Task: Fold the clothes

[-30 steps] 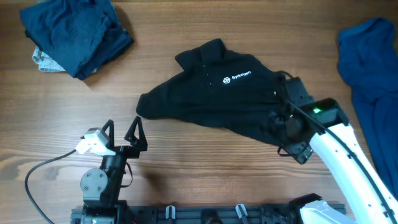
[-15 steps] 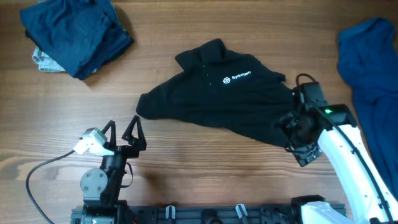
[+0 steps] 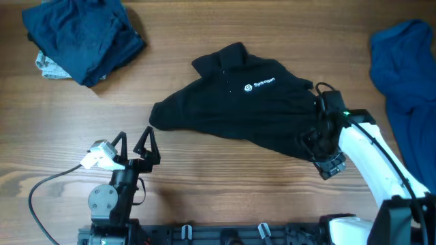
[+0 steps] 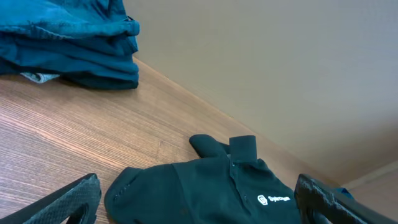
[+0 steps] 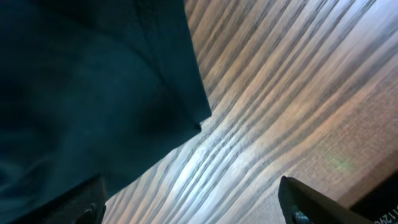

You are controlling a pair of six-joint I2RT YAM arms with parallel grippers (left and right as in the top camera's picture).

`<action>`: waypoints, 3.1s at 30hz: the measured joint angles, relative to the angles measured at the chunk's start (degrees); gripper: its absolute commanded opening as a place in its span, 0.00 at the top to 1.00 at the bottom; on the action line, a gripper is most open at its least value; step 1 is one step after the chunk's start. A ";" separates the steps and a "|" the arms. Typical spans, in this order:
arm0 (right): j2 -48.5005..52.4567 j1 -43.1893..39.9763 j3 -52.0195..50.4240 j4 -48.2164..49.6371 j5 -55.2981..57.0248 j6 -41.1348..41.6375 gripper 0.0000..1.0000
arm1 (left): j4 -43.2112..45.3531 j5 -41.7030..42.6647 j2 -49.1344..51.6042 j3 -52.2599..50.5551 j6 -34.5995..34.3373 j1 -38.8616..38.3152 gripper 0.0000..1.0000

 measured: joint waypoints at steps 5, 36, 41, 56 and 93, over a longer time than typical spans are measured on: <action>3.10 0.00 -1.03 4.17 0.00 0.00 0.19 | 0.00 0.00 0.00 0.00 0.00 0.00 0.00; 9.20 0.00 -1.09 10.03 0.48 -1.51 0.84 | 2.51 6.47 0.17 0.00 -2.54 0.00 0.01; 9.20 0.00 -1.11 10.25 0.48 -1.97 0.83 | 3.67 7.30 3.87 0.33 -5.35 0.00 0.00; 9.20 0.00 -1.11 11.76 -0.83 -3.91 0.82 | 11.58 16.33 22.95 13.51 0.76 0.00 0.00; 9.20 0.00 -1.11 13.53 -2.78 -6.75 0.82 | -27.54 3.10 89.79 51.56 -5.20 0.04 0.00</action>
